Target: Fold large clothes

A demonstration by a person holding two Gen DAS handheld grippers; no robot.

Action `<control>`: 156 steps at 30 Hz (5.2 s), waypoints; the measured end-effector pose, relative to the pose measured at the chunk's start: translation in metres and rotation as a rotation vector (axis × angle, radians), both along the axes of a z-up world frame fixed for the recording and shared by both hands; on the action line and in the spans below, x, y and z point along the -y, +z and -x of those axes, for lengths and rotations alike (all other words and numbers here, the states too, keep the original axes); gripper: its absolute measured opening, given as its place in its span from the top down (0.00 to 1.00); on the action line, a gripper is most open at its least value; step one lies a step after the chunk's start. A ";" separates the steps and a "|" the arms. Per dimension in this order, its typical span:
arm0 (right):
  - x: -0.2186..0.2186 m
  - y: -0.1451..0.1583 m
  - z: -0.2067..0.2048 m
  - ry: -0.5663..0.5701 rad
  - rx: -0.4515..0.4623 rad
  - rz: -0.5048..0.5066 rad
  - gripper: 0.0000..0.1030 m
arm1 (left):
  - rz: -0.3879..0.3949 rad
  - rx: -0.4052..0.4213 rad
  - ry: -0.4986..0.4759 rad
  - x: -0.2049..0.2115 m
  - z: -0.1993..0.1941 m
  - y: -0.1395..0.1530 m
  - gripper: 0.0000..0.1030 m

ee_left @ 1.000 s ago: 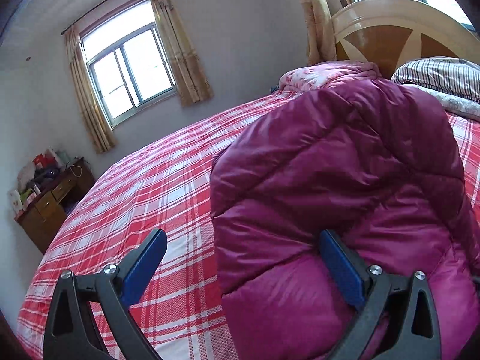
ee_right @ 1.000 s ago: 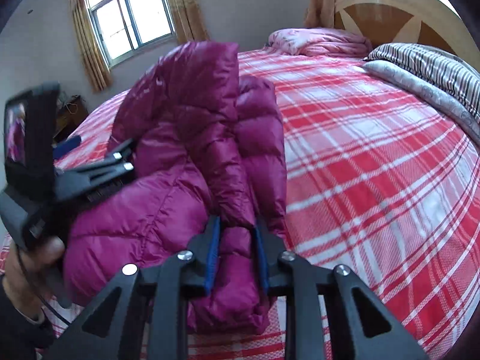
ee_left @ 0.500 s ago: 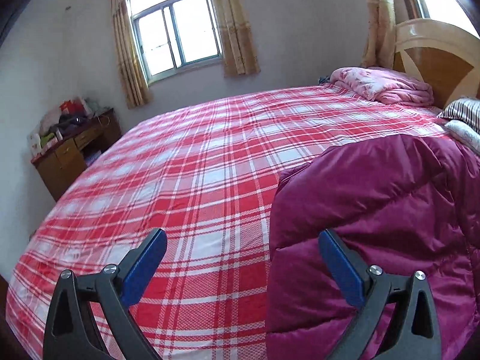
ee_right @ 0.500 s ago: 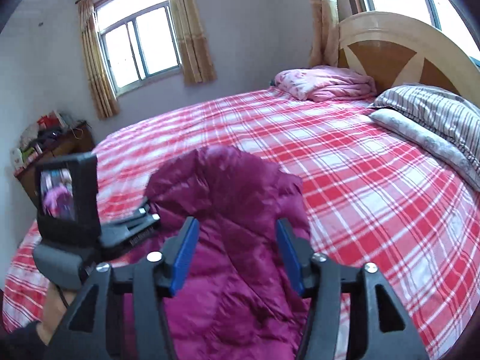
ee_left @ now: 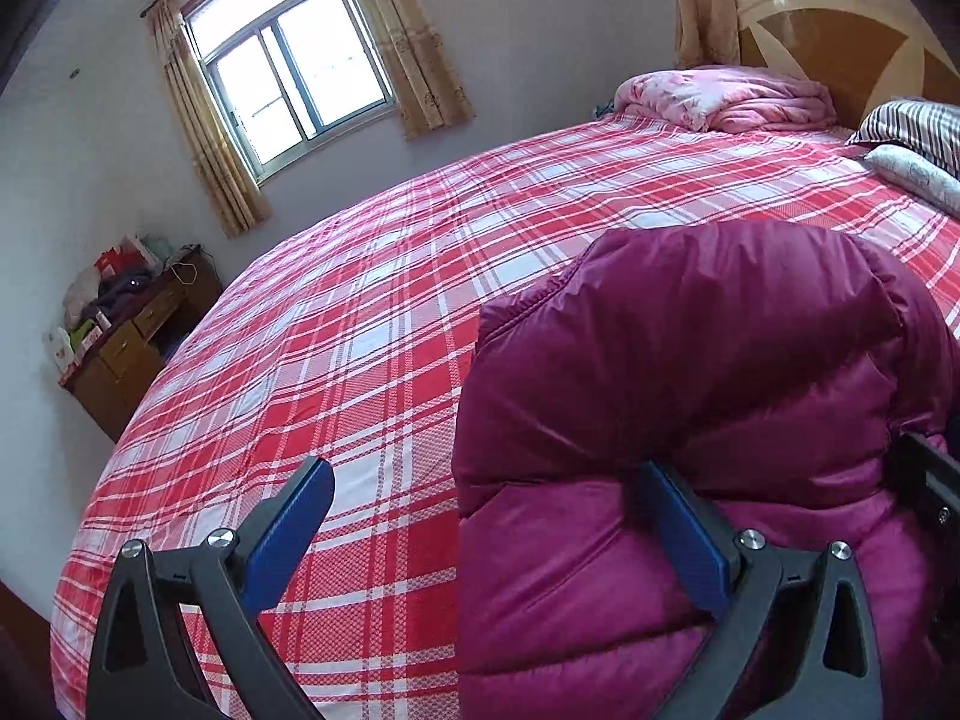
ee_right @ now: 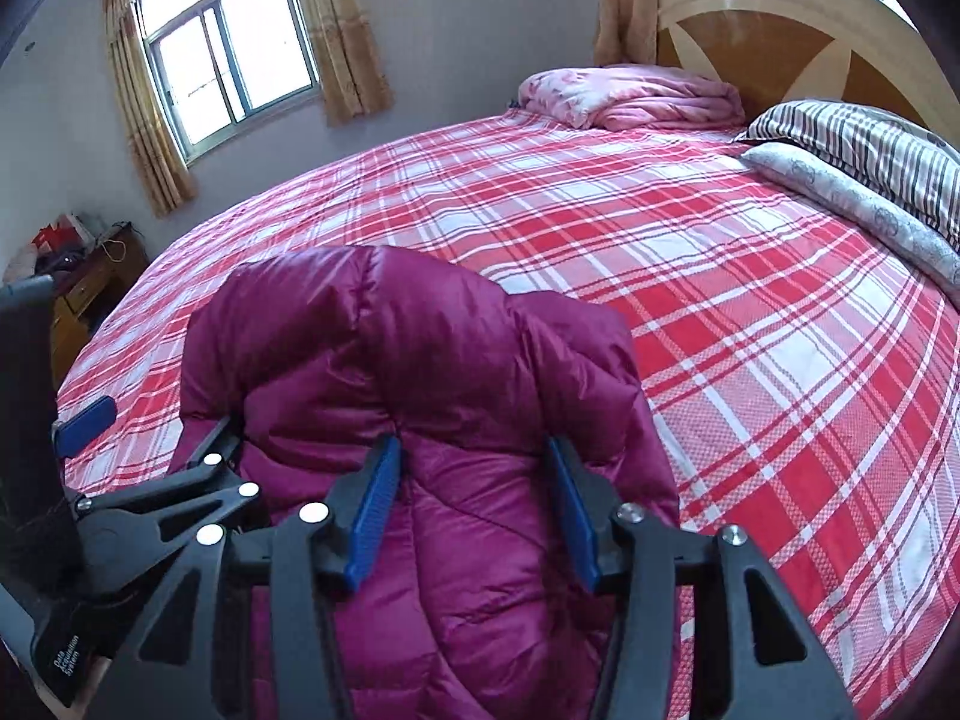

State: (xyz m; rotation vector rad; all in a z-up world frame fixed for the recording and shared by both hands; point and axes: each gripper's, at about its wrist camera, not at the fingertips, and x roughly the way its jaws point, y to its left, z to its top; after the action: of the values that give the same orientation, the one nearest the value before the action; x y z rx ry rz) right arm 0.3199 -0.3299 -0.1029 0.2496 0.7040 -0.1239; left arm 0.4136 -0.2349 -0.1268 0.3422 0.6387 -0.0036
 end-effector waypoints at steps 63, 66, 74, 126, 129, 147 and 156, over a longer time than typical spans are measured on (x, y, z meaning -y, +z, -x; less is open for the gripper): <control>0.004 -0.034 -0.016 -0.007 -0.063 0.004 0.45 | 0.054 -0.086 0.000 0.001 -0.016 -0.029 0.01; 0.004 -0.034 -0.016 -0.007 -0.063 0.005 0.45 | 0.054 -0.086 0.000 0.001 -0.016 -0.029 0.01; 0.003 -0.034 -0.017 -0.006 -0.065 0.005 0.45 | 0.055 -0.086 -0.001 0.000 -0.016 -0.030 0.01; 0.036 -0.024 0.023 0.138 0.021 -0.237 0.76 | 0.228 -0.131 -0.278 -0.048 0.074 -0.001 0.82; 0.024 -0.018 0.020 0.153 0.023 -0.237 0.77 | 0.249 -0.122 -0.266 -0.063 0.083 0.007 0.84; -0.108 0.007 0.001 0.423 0.055 -0.213 0.78 | 0.313 -0.024 -0.056 -0.208 0.143 0.038 0.86; -0.176 0.002 -0.019 0.572 0.027 -0.198 0.78 | 0.301 -0.009 0.076 -0.278 0.165 0.041 0.86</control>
State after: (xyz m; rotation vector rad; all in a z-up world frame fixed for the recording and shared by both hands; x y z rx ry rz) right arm 0.3388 -0.1535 -0.1009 0.2302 0.7378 0.4953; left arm 0.2484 0.0430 -0.0863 0.0269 0.6491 -0.0282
